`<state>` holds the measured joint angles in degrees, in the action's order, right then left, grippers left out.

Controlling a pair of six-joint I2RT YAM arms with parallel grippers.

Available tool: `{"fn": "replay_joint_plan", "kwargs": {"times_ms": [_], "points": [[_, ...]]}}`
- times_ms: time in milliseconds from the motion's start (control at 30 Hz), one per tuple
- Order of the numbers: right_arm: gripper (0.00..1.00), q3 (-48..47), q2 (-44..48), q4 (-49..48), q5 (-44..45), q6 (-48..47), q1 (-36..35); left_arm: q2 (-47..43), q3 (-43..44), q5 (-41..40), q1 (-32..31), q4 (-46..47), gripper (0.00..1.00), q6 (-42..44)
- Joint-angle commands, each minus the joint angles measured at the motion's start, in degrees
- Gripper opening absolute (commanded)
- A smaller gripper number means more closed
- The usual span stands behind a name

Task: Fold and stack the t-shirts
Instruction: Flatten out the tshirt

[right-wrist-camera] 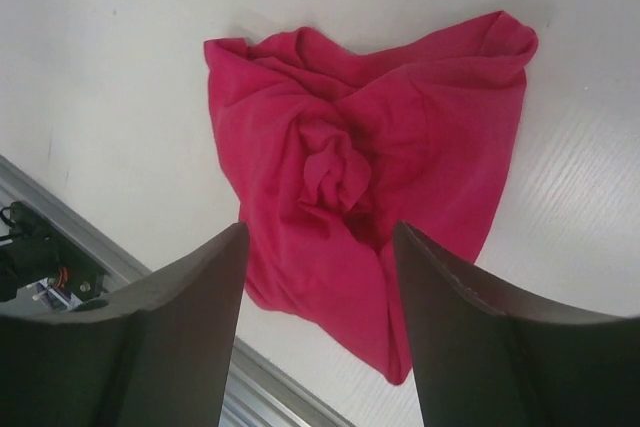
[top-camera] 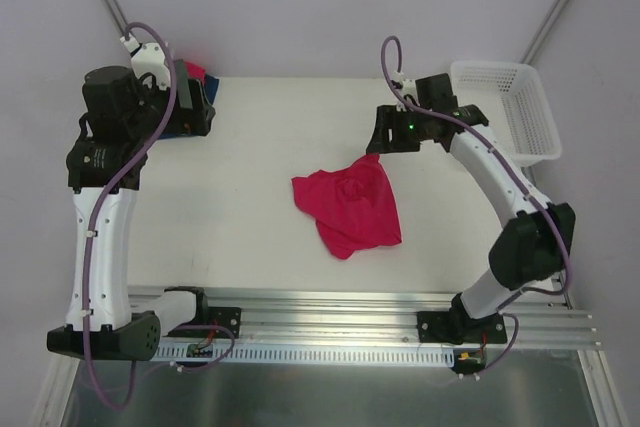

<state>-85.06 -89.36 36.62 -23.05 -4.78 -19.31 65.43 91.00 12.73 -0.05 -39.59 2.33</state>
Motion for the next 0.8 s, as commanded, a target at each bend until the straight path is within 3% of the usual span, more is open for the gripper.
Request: {"fn": "replay_joint_plan", "kwargs": {"times_ms": [0,133,400,767], "points": [[0.63,-4.9,-5.7,0.5,0.7,-0.9,-1.0,-2.1,-0.1,1.6,1.5,0.3,0.99,-0.7],[0.62,-6.8,-12.4,0.6,0.1,-1.8,-3.8,-2.7,-0.8,2.5,4.1,0.4,0.99,-1.4],[0.60,-4.8,-15.3,0.0,-1.2,0.6,-8.3,-3.5,-1.4,2.6,7.6,0.5,0.99,-2.2],[0.59,-1.9,-17.9,-0.3,-1.4,2.0,-7.1,-0.8,2.5,3.8,10.1,0.7,0.99,-4.6]]}}
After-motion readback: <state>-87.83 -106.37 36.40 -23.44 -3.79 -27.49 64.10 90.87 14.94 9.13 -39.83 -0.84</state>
